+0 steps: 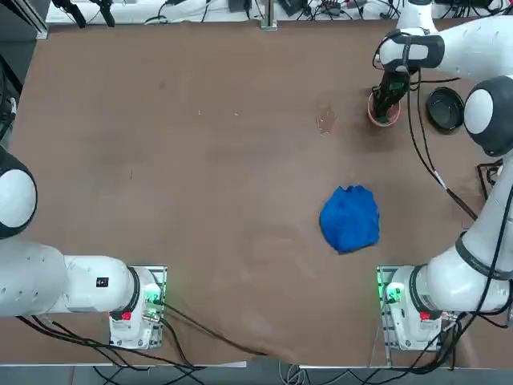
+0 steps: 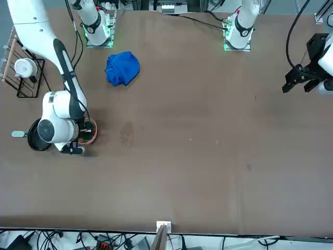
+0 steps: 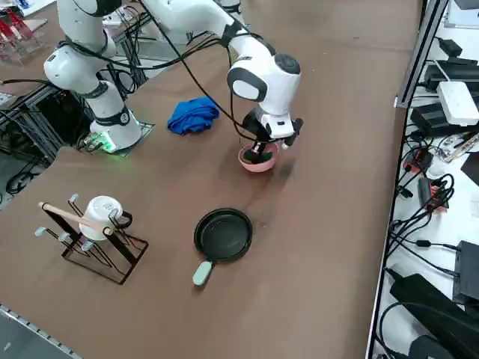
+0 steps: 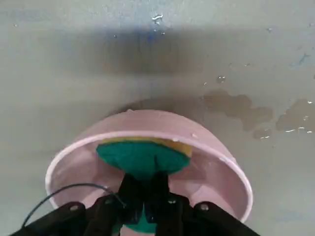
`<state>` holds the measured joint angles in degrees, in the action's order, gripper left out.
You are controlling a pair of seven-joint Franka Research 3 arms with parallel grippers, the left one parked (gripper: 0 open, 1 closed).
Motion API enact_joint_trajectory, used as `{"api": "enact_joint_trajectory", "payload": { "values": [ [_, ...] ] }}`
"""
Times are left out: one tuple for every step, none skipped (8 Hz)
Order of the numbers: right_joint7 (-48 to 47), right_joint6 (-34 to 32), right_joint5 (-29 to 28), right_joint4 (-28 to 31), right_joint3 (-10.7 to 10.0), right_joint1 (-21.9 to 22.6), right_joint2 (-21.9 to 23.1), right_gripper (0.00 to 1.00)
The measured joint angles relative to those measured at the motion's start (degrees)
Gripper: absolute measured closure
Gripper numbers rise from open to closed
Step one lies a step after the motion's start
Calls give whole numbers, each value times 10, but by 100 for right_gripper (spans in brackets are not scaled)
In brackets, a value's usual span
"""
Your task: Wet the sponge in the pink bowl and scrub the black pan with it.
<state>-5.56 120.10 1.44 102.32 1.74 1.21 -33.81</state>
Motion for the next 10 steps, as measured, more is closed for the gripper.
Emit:
{"api": "enact_joint_trajectory", "payload": {
  "values": [
    [2,-1,0,-2,0,0,1,94],
    [5,-4,0,-3,0,0,5,94],
    [9,-13,0,-6,0,0,13,94],
    [12,-29,0,-10,0,0,25,94],
    [14,-47,0,-13,0,0,40,94],
    [19,-60,0,-13,0,-1,54,94],
    [27,-66,0,-13,0,-4,65,94],
    [44,-67,0,-13,0,-13,72,94],
    [72,-67,1,-14,-1,-30,77,94],
    [110,-68,2,-19,-1,-54,78,94]
  ]
}}
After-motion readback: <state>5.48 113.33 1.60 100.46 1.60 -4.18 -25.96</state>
